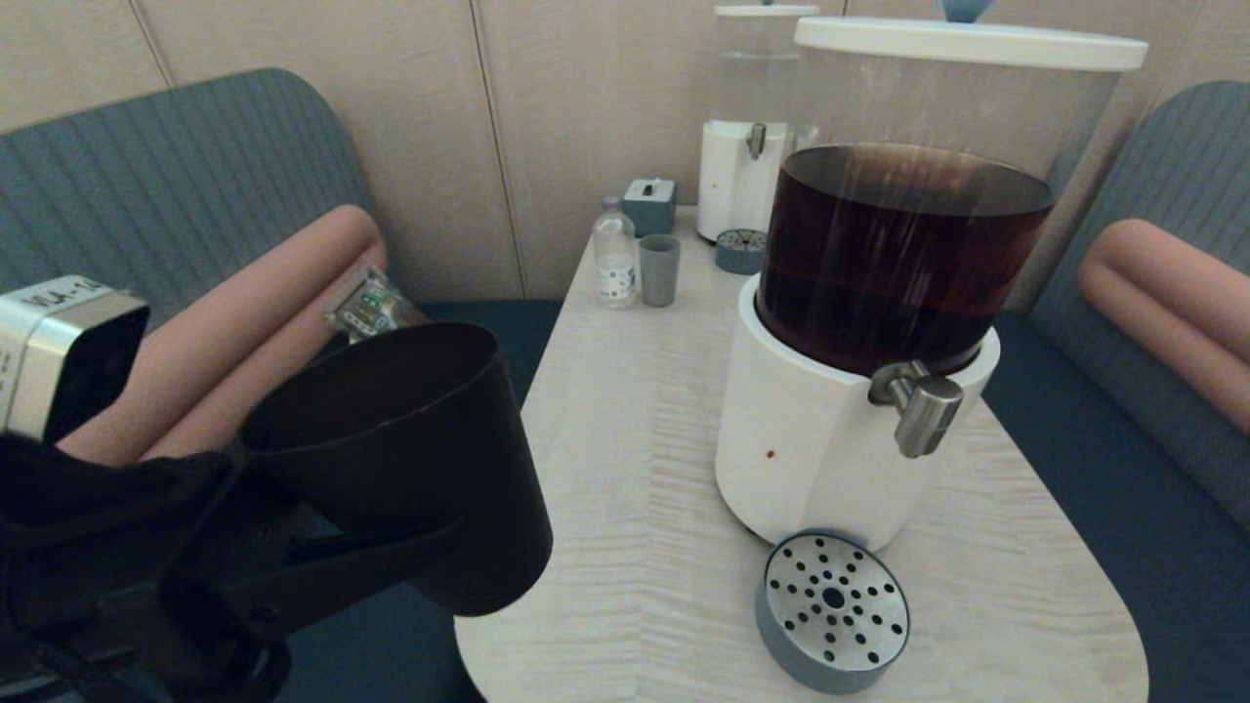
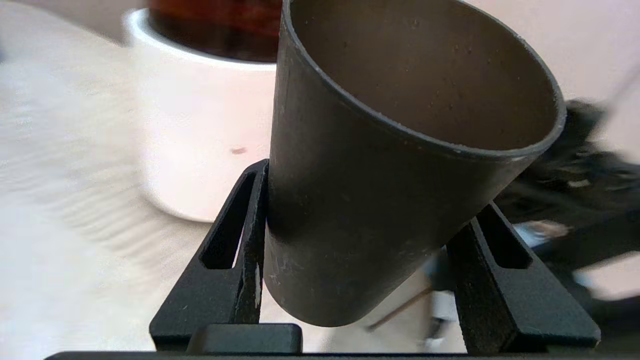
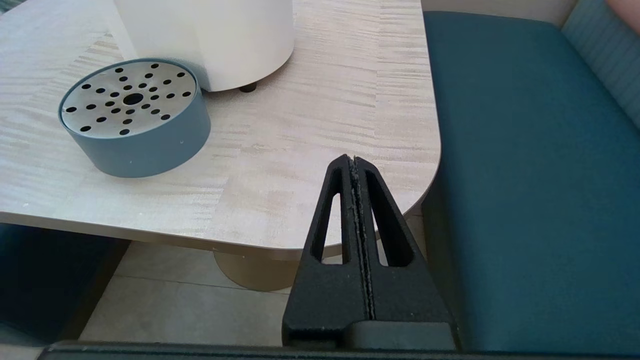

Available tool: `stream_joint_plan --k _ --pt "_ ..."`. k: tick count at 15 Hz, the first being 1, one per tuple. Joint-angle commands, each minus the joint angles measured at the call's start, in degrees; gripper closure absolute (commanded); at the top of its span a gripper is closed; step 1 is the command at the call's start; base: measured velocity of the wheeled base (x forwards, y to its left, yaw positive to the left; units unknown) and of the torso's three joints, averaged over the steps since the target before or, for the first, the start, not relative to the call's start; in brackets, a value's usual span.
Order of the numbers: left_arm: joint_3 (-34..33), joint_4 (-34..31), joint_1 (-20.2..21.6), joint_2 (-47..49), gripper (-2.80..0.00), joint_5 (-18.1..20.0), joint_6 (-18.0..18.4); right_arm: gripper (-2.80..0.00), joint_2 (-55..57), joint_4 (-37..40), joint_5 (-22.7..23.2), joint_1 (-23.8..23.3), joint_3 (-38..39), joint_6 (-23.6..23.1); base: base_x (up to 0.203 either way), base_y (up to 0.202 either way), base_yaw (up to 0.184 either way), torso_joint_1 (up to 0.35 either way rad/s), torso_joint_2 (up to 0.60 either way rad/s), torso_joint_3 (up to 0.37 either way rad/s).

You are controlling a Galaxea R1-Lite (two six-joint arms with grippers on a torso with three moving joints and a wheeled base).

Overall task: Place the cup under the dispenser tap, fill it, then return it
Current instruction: Pick up the cup

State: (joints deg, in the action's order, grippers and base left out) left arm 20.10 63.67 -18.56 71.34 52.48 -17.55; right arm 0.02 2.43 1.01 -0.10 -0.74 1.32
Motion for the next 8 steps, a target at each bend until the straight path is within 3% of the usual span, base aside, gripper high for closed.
stream_joint_plan --k 1,4,8 --pt "-3.24 0.62 -1.11 -2.33 0.0 0.1 0.06 0.0 0.06 0.04 -0.04 0.01 -0.05 0.0 0.0 0.0 0.0 0.0 0.0 0.0" --pt "-6.41 2.91 -1.51 0.42 0.0 0.0 1.09 0.0 0.06 0.04 -0.01 0.01 0.03 0.0 0.0 0.0 0.0 0.0 0.0 0.0" --pt "-5.39 7.02 -1.76 10.2 0.0 1.98 2.46 0.0 0.06 0.04 0.04 0.01 -0.05 0.0 0.0 0.0 0.0 0.0 0.0 0.0"
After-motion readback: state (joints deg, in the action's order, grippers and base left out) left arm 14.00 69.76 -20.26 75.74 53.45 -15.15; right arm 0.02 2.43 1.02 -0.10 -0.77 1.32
